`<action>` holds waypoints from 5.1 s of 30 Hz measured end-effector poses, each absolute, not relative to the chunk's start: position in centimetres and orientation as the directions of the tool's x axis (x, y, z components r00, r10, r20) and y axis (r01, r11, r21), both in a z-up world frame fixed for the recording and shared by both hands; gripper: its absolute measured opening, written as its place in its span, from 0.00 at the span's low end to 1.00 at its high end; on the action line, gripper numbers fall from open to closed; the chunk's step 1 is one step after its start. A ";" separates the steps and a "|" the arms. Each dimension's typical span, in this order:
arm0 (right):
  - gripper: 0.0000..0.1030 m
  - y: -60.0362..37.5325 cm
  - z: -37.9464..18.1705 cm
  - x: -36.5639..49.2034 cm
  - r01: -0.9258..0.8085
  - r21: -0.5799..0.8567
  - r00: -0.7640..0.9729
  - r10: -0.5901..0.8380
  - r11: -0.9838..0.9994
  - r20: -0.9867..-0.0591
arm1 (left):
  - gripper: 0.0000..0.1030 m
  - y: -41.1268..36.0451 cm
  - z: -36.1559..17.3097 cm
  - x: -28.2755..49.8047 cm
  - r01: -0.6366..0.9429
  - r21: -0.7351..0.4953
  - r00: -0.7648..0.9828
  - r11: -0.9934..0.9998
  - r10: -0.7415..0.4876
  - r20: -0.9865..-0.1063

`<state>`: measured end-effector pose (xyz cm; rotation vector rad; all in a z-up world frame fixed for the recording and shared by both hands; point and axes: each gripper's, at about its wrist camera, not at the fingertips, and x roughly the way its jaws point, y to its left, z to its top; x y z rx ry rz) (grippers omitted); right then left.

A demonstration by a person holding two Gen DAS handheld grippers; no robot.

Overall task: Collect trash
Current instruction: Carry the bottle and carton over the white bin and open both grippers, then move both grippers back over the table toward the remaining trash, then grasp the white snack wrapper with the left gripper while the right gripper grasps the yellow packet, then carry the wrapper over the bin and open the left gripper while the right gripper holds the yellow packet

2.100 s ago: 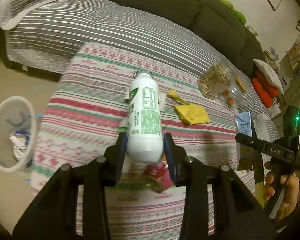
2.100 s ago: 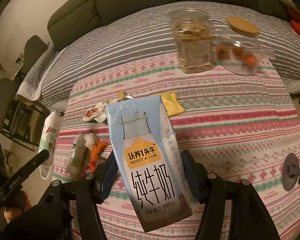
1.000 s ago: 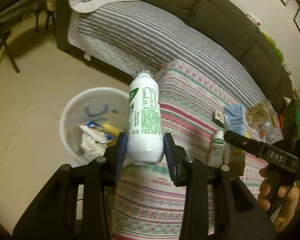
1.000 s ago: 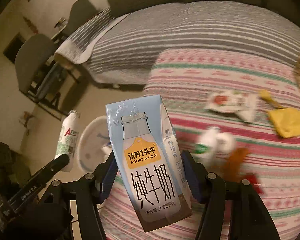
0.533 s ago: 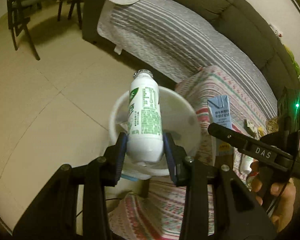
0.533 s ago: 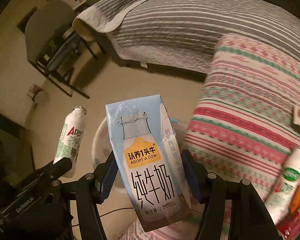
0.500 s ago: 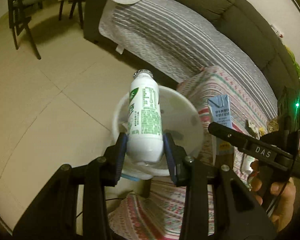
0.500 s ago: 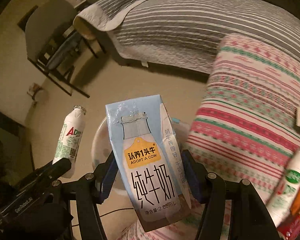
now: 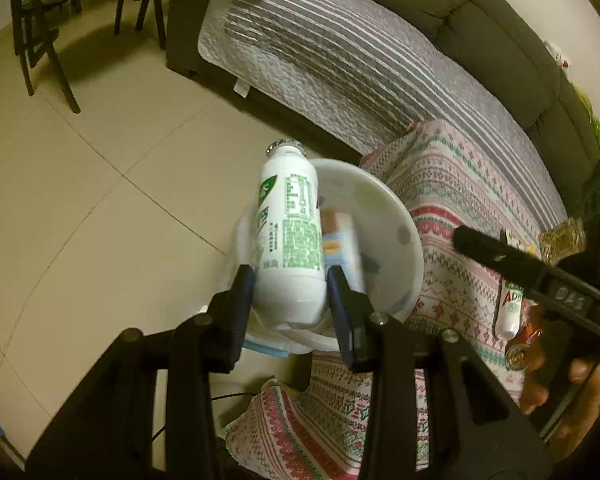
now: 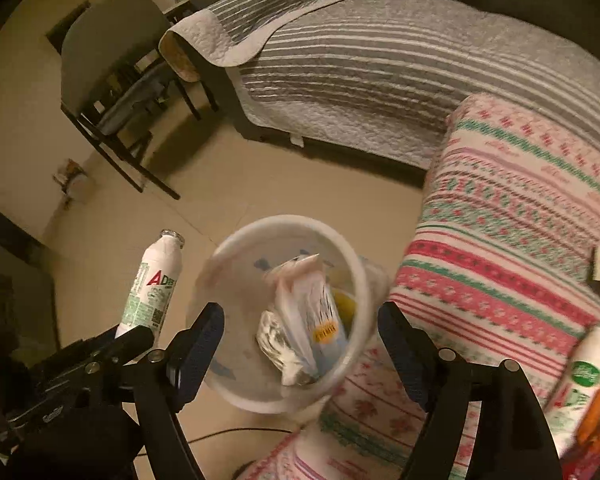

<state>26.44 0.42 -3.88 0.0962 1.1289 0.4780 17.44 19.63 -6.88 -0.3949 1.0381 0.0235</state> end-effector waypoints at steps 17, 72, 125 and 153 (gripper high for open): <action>0.79 -8.1 -0.4 22.4 -0.235 0.225 0.396 0.305 0.945 -0.866 | 0.74 17.4 -7.8 18.0 -0.178 -0.207 0.534 0.962 -0.082 -0.841; 0.86 -35.5 -2.6 17.5 0.147 0.044 0.472 -0.031 0.988 -0.881 | 0.98 0.1 -4.1 17.9 0.104 -0.117 0.501 0.988 -0.154 -0.852; 0.55 -40.9 -7.6 25.6 0.285 0.293 0.500 0.119 0.912 -0.858 | 0.12 -10.9 -9.8 31.5 0.081 -0.545 0.459 0.834 -0.517 -0.723; 0.39 -32.5 -9.0 28.8 0.184 0.095 0.427 0.008 0.978 -0.904 | 0.07 -1.7 -3.1 25.9 0.079 -0.501 0.602 0.862 -0.442 -0.665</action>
